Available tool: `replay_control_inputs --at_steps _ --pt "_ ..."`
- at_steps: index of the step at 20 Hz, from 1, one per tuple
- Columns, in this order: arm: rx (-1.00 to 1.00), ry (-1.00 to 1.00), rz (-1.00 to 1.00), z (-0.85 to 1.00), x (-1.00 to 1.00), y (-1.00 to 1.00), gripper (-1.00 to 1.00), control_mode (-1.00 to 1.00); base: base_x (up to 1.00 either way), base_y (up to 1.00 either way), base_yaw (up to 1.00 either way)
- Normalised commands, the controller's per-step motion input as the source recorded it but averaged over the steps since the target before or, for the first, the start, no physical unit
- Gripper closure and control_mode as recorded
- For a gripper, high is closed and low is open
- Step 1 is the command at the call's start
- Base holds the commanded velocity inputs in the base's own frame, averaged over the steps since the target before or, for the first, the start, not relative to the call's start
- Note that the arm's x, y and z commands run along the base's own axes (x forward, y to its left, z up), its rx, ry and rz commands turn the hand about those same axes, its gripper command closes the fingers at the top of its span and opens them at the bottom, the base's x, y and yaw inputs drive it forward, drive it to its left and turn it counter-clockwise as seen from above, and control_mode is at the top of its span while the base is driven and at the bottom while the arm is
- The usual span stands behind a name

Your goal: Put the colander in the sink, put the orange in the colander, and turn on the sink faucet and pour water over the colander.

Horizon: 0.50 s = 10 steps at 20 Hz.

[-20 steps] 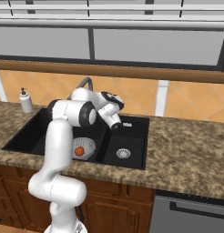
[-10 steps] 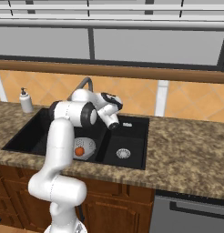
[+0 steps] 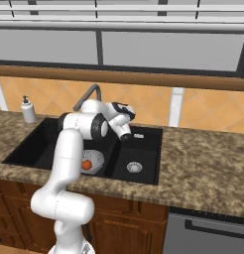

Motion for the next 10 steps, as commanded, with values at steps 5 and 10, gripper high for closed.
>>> replay_control_inputs --at_steps 5,10 --pt "0.06 0.00 0.00 -0.12 0.20 0.02 1.00 -1.00 0.00 0.00 0.00" --pt "0.07 0.00 0.00 -0.20 0.17 -0.01 1.00 -1.00 0.00 0.00 0.00"
